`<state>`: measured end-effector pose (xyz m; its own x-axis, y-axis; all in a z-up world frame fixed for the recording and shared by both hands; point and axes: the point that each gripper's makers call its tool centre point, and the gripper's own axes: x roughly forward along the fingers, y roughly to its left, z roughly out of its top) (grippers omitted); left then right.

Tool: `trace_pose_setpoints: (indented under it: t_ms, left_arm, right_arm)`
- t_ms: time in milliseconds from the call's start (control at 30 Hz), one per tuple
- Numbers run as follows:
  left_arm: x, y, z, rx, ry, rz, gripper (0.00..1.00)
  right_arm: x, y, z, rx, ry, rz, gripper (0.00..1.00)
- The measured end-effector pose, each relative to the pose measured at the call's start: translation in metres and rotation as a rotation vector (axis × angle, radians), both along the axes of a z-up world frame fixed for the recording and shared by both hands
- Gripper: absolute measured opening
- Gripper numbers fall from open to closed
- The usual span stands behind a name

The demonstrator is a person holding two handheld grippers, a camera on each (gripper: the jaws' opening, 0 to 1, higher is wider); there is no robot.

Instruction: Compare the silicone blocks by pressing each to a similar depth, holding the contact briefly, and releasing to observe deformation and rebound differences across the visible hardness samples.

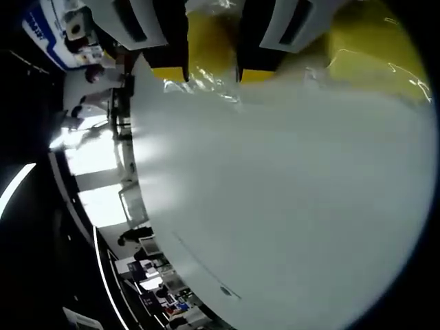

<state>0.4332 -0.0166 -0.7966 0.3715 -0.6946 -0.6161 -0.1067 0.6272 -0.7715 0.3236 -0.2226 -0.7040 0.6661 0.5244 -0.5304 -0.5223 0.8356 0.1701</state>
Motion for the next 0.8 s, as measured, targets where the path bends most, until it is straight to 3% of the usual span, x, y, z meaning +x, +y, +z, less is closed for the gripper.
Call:
trace_pose_setpoints:
  t_ms: [533, 700, 800]
  left_arm:
    - [0.001, -0.0023, -0.0005, -0.009, 0.005, 0.014, 0.01]
    - [0.0012, -0.0022, -0.0005, -0.004, 0.004, 0.025, 0.0]
    - [0.0008, -0.0018, 0.0, -0.048, 0.04, 0.069, 0.0]
  right_arm:
    - [0.0009, 0.0016, 0.0005, -0.004, 0.004, 0.008, 0.96]
    - [0.0001, -0.0005, -0.0006, -0.006, 0.007, 0.007, 0.96]
    - [-0.001, -0.0008, -0.0015, -0.007, 0.01, 0.008, 0.96]
